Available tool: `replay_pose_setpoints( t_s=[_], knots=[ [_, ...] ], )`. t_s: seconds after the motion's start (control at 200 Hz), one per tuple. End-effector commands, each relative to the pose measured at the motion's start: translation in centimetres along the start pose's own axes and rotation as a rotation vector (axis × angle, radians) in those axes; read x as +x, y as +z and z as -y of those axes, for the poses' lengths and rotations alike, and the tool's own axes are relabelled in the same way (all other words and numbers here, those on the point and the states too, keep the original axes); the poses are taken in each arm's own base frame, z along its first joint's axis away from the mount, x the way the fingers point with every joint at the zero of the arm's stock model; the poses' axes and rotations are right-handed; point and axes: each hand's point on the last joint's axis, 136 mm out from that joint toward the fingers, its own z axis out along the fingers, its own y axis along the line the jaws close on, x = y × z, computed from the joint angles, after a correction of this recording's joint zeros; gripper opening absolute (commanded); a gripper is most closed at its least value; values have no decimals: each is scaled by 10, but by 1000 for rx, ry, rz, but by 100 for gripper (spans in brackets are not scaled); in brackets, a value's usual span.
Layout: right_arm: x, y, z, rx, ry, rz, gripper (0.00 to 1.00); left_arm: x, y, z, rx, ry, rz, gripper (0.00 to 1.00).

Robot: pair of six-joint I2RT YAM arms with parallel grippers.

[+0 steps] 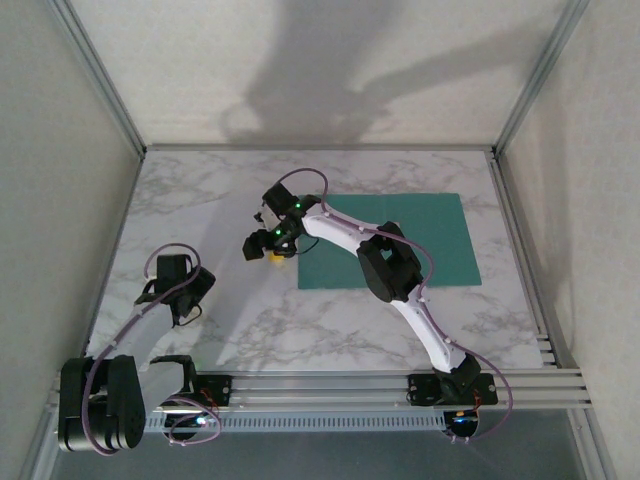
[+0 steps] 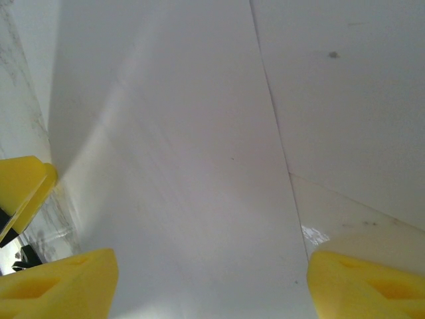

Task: Put the files into the folder

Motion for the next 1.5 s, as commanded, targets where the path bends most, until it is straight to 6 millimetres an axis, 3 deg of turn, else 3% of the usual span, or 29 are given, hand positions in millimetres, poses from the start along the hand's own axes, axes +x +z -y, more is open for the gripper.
replay_pose_setpoints(
  t_s=[0.0,0.606,1.497],
  knots=[
    [21,9,3,11,12,-56,77,6,5,15,85,24,-42,72],
    [54,8,1,11,53,-93,77,4,1,28,138,52,-45,70],
    [75,-5,-4,38,58,-98,77,5,-6,43,208,79,-64,72]
  ],
)
